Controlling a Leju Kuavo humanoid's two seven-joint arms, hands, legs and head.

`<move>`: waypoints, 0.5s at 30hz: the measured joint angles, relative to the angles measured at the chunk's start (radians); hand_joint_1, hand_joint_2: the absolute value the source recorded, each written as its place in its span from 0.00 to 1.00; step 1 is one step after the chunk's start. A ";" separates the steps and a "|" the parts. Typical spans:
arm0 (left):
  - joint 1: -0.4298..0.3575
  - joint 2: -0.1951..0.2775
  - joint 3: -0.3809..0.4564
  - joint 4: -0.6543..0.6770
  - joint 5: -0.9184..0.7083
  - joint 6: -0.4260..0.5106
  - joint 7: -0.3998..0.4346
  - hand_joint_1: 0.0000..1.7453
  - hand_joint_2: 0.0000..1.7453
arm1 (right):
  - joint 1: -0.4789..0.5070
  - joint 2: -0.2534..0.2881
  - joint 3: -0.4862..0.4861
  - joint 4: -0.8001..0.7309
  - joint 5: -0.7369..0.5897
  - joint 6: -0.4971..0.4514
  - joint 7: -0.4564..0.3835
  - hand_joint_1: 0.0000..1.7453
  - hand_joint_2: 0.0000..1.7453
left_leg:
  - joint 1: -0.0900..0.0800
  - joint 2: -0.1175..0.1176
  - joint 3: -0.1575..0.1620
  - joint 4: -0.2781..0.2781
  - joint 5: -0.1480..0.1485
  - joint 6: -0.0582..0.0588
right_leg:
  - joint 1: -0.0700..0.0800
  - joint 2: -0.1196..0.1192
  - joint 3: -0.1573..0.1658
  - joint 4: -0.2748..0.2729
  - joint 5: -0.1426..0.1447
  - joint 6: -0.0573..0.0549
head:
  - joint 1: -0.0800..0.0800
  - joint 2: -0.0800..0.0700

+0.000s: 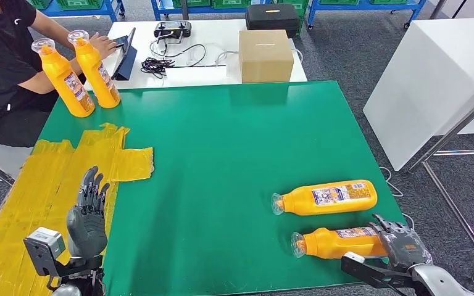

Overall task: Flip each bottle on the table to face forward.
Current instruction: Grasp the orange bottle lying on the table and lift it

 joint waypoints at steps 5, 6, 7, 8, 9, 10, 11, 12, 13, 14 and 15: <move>0.001 0.002 0.000 0.000 0.003 0.000 0.000 0.00 0.00 | -0.005 0.004 -0.001 0.003 -0.012 -0.008 0.000 1.00 1.00 | 0.000 0.000 0.000 0.000 0.000 0.000 | 0.000 0.000 0.001 0.000 0.000 0.000 | 0.000 0.000; 0.001 0.002 0.000 0.000 0.004 0.000 0.000 0.00 0.00 | -0.005 0.006 -0.002 0.004 -0.016 -0.012 -0.002 1.00 1.00 | 0.000 -0.001 0.000 0.000 0.000 0.000 | 0.000 0.000 0.001 0.000 0.000 0.000 | 0.000 0.000; 0.001 0.002 0.000 0.000 0.006 0.000 -0.001 0.00 0.00 | -0.004 0.009 -0.004 0.005 -0.021 -0.016 -0.005 1.00 1.00 | 0.000 -0.001 0.000 0.000 0.000 0.000 | 0.000 0.000 0.001 0.000 0.000 0.000 | 0.000 0.000; 0.001 0.003 0.001 0.000 0.007 0.000 -0.001 0.00 0.00 | -0.004 0.013 -0.007 0.006 -0.026 -0.022 -0.009 1.00 1.00 | 0.000 -0.001 -0.001 0.000 0.000 0.000 | 0.000 0.000 0.000 0.000 0.000 0.000 | 0.000 0.000; 0.001 0.004 0.001 0.000 0.008 0.000 -0.001 0.00 0.00 | -0.003 0.018 -0.011 0.007 -0.031 -0.026 -0.013 1.00 1.00 | 0.000 -0.001 -0.001 0.000 0.000 0.000 | 0.000 0.000 0.000 0.000 0.000 0.000 | 0.000 0.000; 0.001 0.004 0.001 0.000 0.009 0.000 -0.002 0.00 0.00 | -0.003 0.022 -0.014 0.008 -0.034 -0.029 -0.016 1.00 1.00 | 0.000 -0.001 -0.001 0.000 0.000 0.000 | 0.000 0.000 0.000 0.000 0.000 0.000 | 0.000 0.000; 0.002 0.005 0.001 0.000 0.010 0.000 -0.002 0.00 0.00 | -0.002 0.027 -0.016 0.009 -0.036 -0.031 -0.018 1.00 1.00 | 0.000 0.000 -0.001 0.000 0.000 0.000 | 0.000 0.000 0.000 0.000 0.000 0.000 | 0.000 0.000; 0.002 0.005 0.001 0.000 0.011 0.000 -0.002 0.00 0.00 | -0.002 0.030 -0.018 0.009 -0.038 -0.034 -0.021 1.00 1.00 | 0.000 0.000 -0.001 0.000 0.000 0.000 | 0.000 0.000 -0.001 0.000 0.000 0.000 | 0.000 0.000; 0.002 0.006 0.001 0.000 0.013 -0.001 -0.001 0.00 0.00 | -0.001 0.033 -0.020 0.009 -0.045 -0.041 -0.028 1.00 1.00 | 0.000 0.000 -0.002 0.000 0.000 0.000 | 0.001 0.000 -0.001 0.000 0.000 0.000 | 0.000 0.000; 0.003 0.006 0.001 0.000 0.018 -0.005 0.001 0.00 0.00 | 0.002 0.038 -0.024 0.009 -0.060 -0.054 -0.046 1.00 1.00 | 0.000 -0.001 -0.002 0.000 0.000 0.000 | 0.001 0.000 -0.001 0.000 0.000 0.000 | 0.000 0.000; 0.004 0.006 0.001 0.000 0.025 -0.012 0.005 0.00 0.00 | 0.006 0.046 -0.031 0.008 -0.083 -0.071 -0.072 1.00 1.00 | 0.000 -0.001 -0.003 0.000 0.000 0.000 | 0.001 0.000 -0.001 0.000 0.000 0.000 | 0.000 0.000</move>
